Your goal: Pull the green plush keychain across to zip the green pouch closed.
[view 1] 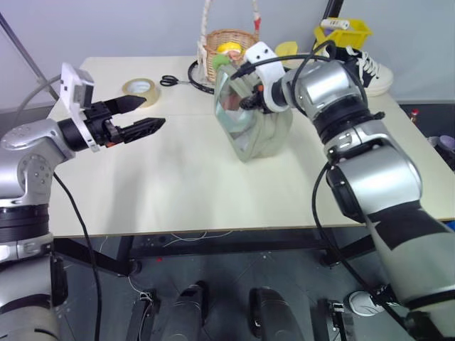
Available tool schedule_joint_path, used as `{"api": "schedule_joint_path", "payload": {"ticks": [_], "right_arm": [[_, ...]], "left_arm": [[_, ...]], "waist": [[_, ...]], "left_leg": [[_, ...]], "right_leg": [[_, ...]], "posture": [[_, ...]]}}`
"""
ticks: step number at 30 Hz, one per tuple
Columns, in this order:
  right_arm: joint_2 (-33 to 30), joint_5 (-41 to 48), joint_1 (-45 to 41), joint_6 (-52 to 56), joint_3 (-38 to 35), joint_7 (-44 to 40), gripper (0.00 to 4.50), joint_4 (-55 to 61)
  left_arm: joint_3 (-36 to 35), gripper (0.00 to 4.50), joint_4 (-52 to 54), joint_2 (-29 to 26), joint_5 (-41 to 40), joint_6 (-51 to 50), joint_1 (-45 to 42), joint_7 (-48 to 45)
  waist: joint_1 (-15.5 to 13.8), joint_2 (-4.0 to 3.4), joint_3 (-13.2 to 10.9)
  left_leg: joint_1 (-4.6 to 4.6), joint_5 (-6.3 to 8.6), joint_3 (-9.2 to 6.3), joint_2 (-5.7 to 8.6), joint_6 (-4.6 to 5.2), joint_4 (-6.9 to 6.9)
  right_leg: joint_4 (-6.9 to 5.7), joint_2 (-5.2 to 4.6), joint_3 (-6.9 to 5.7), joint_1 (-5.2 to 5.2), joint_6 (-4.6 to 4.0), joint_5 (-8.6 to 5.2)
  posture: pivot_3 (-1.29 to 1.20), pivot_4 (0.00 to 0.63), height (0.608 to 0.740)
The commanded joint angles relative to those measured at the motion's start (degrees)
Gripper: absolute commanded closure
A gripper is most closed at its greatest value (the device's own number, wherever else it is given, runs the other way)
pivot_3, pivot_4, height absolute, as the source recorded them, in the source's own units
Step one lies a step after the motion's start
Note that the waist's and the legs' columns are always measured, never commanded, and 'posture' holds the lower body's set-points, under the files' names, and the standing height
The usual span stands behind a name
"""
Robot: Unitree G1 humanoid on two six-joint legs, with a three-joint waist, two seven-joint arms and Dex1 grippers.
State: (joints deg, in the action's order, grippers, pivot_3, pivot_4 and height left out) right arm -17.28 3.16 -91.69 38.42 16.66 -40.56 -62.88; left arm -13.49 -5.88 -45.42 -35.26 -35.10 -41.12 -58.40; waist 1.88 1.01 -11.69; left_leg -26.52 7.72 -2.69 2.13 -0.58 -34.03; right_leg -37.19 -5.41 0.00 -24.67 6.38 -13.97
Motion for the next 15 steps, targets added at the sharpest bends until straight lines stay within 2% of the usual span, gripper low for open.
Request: {"api": "schedule_joint_path", "payload": {"ticks": [1,5,9,12,15], "right_arm": [[-2.05,-1.42,-3.84,-3.55,-1.05,-6.14,4.47,3.44],[-7.77,-3.41,-1.06,-6.41,3.34,-23.45,4.47,13.07],[-16.35,-2.01,6.01,-9.93,5.55,-38.93,4.47,29.01],[-19.87,-0.38,11.12,-11.81,4.44,-43.77,4.47,37.71],[-20.67,-0.1,15.76,-13.0,3.23,-43.7,4.47,43.34]], "left_arm": [[-2.1,0.0,2.0,-0.98,-1.03,-0.04,-0.06,0.42],[-1.36,0.0,1.24,-0.74,-0.71,0.17,-0.64,-0.05],[-0.25,0.0,-0.35,-0.23,-0.23,0.62,-2.17,-0.74],[0.41,0.0,-1.1,0.12,0.0,1.04,-2.81,-1.04],[1.04,0.0,-1.24,0.37,0.16,1.3,-3.05,-1.5]], "waist": [[0.26,0.0,0.0],[0.46,-0.06,-0.05],[0.54,-0.05,-0.04],[0.55,-0.05,-0.04],[0.74,-0.06,-0.05]], "left_leg": [[0.0,0.0,0.0,0.0,0.0,0.0],[-0.05,-0.01,0.0,0.01,0.0,0.0],[-0.02,0.0,-0.01,0.0,0.0,0.0],[0.01,0.0,-0.03,0.0,0.0,-0.08],[0.04,-0.01,-0.04,-0.01,-0.01,-0.11]], "right_leg": [[0.0,0.0,0.0,0.0,0.0,0.0],[0.0,0.01,-0.01,-0.05,0.01,-0.01],[-0.02,0.01,-0.03,-0.01,0.07,-0.04],[-0.05,0.01,-0.07,0.06,0.08,-0.04],[-0.12,0.01,-0.06,0.06,0.07,-0.04]], "posture": [[0.0,0.15,0.724],[0.0,0.15,0.724],[0.0,0.15,0.724],[0.0,0.15,0.724],[0.0,0.15,0.724]]}}
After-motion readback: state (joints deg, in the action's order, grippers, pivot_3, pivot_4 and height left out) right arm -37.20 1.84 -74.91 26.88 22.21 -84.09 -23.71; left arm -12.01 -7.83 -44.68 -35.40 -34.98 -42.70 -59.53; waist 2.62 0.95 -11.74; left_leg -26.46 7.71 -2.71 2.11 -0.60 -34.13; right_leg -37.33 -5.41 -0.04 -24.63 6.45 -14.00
